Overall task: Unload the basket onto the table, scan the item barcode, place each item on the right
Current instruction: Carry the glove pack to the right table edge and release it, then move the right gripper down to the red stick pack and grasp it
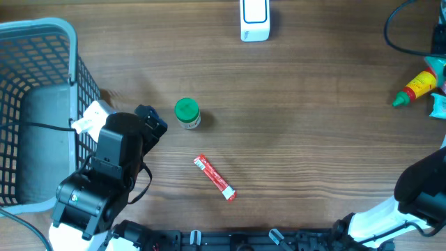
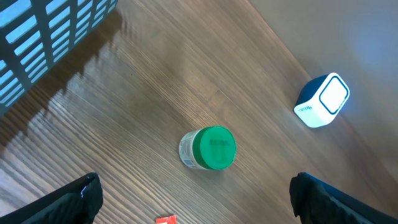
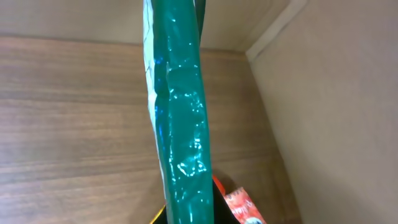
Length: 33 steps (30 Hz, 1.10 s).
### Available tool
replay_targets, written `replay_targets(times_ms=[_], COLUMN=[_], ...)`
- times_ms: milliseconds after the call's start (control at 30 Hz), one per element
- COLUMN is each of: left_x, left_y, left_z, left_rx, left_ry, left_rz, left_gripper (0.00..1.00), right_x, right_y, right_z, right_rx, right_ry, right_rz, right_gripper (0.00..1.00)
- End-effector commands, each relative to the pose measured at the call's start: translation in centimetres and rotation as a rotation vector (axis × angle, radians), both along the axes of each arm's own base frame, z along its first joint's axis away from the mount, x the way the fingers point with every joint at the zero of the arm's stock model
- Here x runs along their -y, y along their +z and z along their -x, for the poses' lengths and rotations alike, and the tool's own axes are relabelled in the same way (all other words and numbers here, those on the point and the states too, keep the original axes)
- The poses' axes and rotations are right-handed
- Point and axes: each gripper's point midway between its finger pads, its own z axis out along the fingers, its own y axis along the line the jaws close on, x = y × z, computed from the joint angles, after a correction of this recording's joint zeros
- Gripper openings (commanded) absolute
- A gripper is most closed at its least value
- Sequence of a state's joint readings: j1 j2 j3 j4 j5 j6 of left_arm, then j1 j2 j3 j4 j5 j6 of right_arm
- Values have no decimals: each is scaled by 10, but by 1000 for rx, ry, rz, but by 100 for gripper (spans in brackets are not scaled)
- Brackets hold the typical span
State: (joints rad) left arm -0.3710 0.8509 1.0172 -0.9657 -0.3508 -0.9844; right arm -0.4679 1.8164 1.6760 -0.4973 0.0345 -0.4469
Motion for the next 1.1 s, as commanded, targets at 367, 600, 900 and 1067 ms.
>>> replay_targets(times_ms=[367,600,900,1067], left_x=[-3,-3,-3,-3], left_y=[8,8,8,8], left_z=[-1,-1,-1,-1], left_rx=[22,22,22,22], left_ry=[7,7,7,7], left_rz=[-13,-13,-13,-13], left_gripper=[100,100,100,100], right_x=[8,51,117,156], right_y=[-7,-69,-117,-122], right_z=[7,52,121,174], right_rx=[-13,-155,-117,-115], right_ry=[-14,-158,-536,-693], right_rz=[-9,51,-126,-166], right_gripper=[4,4,4,6])
